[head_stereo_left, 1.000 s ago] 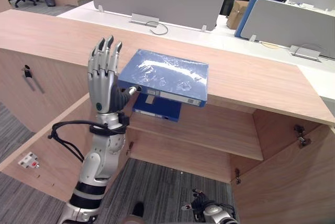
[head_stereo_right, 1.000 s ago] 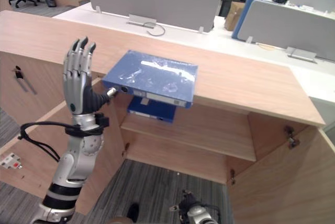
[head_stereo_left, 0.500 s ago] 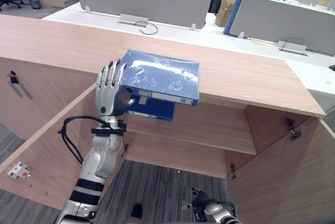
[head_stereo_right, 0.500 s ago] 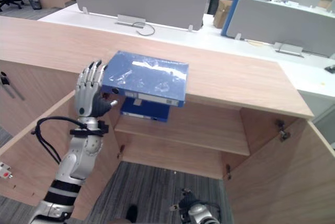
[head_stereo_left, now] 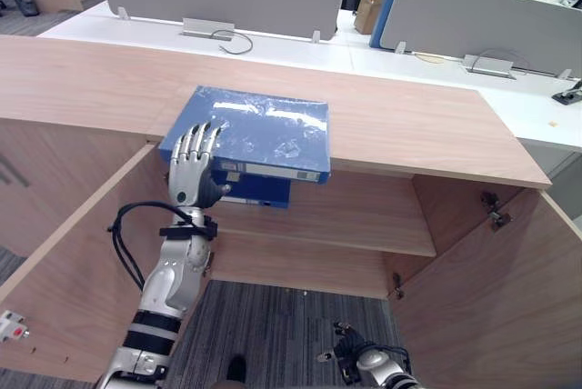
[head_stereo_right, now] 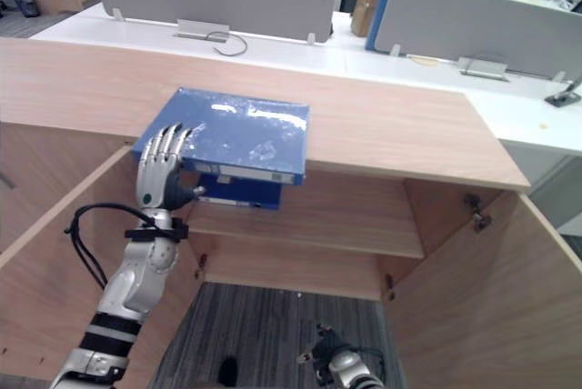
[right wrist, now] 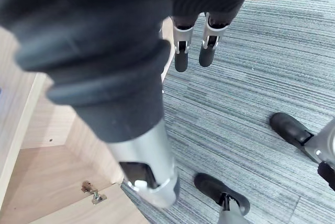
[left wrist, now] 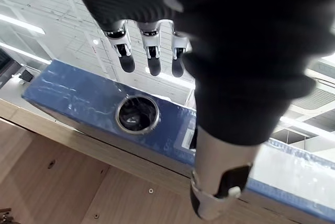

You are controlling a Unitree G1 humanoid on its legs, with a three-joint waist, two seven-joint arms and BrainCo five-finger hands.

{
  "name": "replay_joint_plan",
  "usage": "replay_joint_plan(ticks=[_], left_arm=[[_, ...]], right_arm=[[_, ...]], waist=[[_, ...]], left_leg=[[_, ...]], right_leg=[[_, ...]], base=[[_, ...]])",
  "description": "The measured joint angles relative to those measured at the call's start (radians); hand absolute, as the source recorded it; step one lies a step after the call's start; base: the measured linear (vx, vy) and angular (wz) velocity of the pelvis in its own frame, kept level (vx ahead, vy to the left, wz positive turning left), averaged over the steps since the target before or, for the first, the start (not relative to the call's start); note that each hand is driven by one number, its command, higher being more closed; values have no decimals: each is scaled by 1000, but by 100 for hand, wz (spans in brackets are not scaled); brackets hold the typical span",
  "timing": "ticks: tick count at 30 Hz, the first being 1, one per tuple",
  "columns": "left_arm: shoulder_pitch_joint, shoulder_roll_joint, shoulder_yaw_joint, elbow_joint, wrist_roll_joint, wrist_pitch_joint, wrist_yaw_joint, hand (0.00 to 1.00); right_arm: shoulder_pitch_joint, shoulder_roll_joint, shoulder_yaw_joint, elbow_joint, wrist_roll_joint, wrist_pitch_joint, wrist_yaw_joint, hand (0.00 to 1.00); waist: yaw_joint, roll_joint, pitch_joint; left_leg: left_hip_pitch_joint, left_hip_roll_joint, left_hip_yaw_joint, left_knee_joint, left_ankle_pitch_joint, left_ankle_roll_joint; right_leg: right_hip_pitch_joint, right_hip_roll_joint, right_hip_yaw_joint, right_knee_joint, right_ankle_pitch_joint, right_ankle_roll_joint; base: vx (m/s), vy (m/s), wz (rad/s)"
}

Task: Walk over to the cabinet, pick up the folder, carry it to the office cabinet, place the folder inside the office cabinet, then close the office cabinet door

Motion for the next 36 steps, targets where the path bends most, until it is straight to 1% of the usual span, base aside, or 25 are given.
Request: replay_joint_plan(ticks=[6,11,13,17,21,29,32,34,35,36], left_arm=[[0,7,-20,21,6,-17,-10,0],[-1,31,-35,42,22,-26,-20,0],[-3,49,-45,41,29,-36,-26,0],[-3,80,-51,42,32,-43,-33,0],[-5,94,-51,42,42,-44,-39,0],[-26,140,-51,83,46,-52,-53,0],[-35,160,-51,84,46,-53,-54,0],[-47,180,-51,86,46,-53,-54,0],[-49,184,-51,88,47,-53,-54,100],[-58,194,-51,98,47,-53,-54,100]], right_arm=[[0,-4,-3,-10,-1,0,1,0],[1,-6,-3,-10,-3,0,2,0],[6,-7,-3,-10,-6,0,2,0],[10,-7,-3,-10,-35,0,4,0],[10,-15,-4,-10,-38,0,10,0],[21,-44,-9,-13,-38,0,19,0],[30,-43,-13,-13,-38,0,21,0],[40,-44,-44,-13,-38,0,24,0],[41,-45,-45,-13,-38,0,23,0],[41,-46,-46,-13,-38,0,24,0]], waist=[[-15,3,-1],[-22,10,-2],[-32,12,-3],[-40,12,-3],[-43,15,-4],[-48,41,-15],[-56,43,-15],[-57,44,-15],[-58,44,-15],[-59,44,-15]], left_leg=[[4,0,7,4,-3,-3],[18,4,24,-1,-12,-7],[18,4,25,-1,-16,-8],[18,2,27,0,-17,-6],[18,1,31,4,-18,-6],[35,4,55,0,-25,-6],[36,4,56,0,-26,-5],[39,3,58,0,-27,-3],[39,3,58,0,-27,-3],[40,3,59,0,-27,-3]], right_leg=[[2,1,5,-3,1,1],[4,0,27,-3,0,1],[3,-1,28,-3,0,1],[3,-2,30,-5,0,2],[4,-2,32,-7,0,2],[7,0,55,-5,1,1],[7,-2,56,-5,1,1],[7,-2,58,-4,1,1],[8,-2,58,-4,1,2],[8,-2,59,-4,1,2]], base=[[35,4,-4],[-13,19,-12],[0,0,0],[0,0,0],[20,4,-1],[2,12,-9],[0,0,0],[0,10,-2],[0,0,0],[0,0,0]])
